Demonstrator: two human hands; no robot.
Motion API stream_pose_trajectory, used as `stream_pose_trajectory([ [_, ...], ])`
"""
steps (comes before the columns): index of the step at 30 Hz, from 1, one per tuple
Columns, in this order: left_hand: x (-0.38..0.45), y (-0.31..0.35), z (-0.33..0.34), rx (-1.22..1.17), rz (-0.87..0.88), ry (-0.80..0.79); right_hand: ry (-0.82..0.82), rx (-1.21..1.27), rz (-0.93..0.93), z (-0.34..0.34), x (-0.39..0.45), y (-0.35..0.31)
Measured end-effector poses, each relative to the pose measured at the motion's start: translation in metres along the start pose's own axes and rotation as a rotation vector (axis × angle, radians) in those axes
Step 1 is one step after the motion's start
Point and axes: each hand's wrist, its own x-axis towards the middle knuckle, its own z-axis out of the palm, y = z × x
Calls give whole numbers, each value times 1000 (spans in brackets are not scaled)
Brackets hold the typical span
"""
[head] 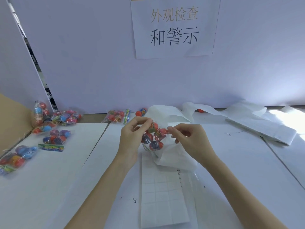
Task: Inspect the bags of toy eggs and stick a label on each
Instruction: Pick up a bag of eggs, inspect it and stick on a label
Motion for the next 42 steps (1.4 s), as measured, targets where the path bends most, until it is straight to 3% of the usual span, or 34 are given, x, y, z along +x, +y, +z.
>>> stream_pose_trajectory([
  [7, -1, 2, 4, -93, -16, 89, 62, -203, -172, 10, -6, 0],
  [12, -1, 5, 0, -9, 141, -10, -30, 214, 73, 3, -9, -12],
  [19, 4, -1, 1, -224, 50, -240, 6, 530, 225, -3, -2, -6],
  [24, 5, -5, 2, -177, -9, -42, -8, 502, 186, -3, -1, -4],
  [29, 2, -5, -2, -156, -62, -61, -44, 505, 192, 0, -2, -1],
  [36, 4, -7, 3, -128, -24, 95, -12, 575, 275, 2, -1, 0],
  [42, 4, -5, 2, -59, 41, 128, -143, 567, 273, 0, -2, -2],
])
